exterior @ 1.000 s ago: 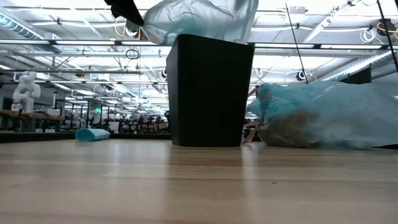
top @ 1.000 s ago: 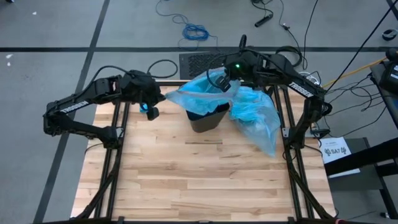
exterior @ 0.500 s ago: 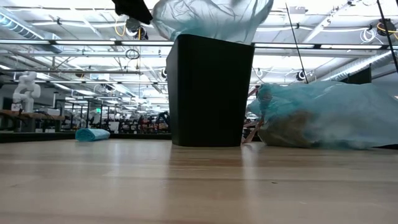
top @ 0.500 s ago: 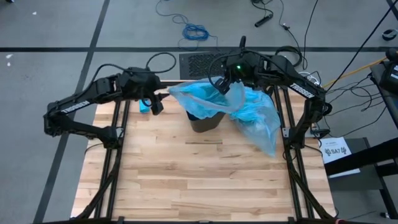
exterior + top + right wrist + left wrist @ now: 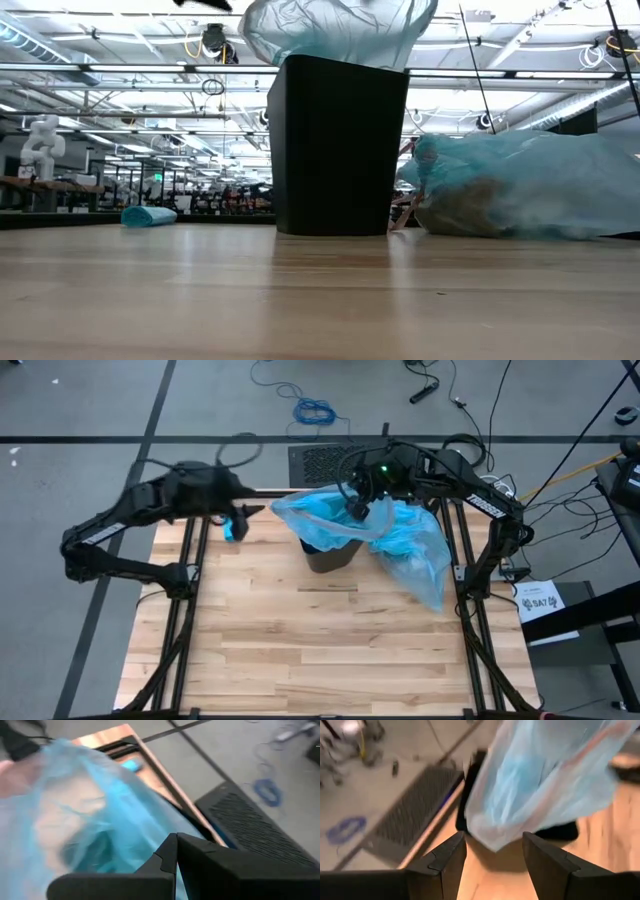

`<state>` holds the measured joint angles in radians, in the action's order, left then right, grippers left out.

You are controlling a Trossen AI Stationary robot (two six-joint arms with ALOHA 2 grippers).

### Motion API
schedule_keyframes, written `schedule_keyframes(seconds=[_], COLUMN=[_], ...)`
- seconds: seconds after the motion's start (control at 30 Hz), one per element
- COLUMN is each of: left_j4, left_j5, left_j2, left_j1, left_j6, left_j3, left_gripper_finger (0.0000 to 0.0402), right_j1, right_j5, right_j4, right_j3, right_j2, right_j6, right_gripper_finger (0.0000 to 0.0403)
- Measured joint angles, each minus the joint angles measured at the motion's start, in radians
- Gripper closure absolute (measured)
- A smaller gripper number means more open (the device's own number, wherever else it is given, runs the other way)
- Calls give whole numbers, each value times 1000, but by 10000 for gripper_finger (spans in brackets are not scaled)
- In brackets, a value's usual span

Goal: Place trash/remove bag and relplace
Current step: Insert the blue trash bag into the trash bin

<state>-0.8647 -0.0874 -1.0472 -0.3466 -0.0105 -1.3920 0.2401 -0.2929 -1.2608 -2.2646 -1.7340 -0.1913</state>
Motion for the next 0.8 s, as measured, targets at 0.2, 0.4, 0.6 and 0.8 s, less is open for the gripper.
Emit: schedule_keyframes(seconds=[0.2,0.4,0.6,0.8], left_j4=[224,365,362,383], left_j5=[-34,-14,152,321], left_j2=[32,-57,-170,-238], left_j1=[1,-2,12,26], left_j6=[-28,29,89,158], left_j3=[-37,-38,-34,-95], left_gripper_finger=[205,205,206,206], right_j1=[0,0,0,-7], right_j5=[117,308,684,700], right_j4=[42,76,5,-76], right_j3=[0,0,-1,-1], right_j2=[0,-4,-32,-53], right_j6=[1,21,3,40], right_gripper_finger=[403,403,403,403])
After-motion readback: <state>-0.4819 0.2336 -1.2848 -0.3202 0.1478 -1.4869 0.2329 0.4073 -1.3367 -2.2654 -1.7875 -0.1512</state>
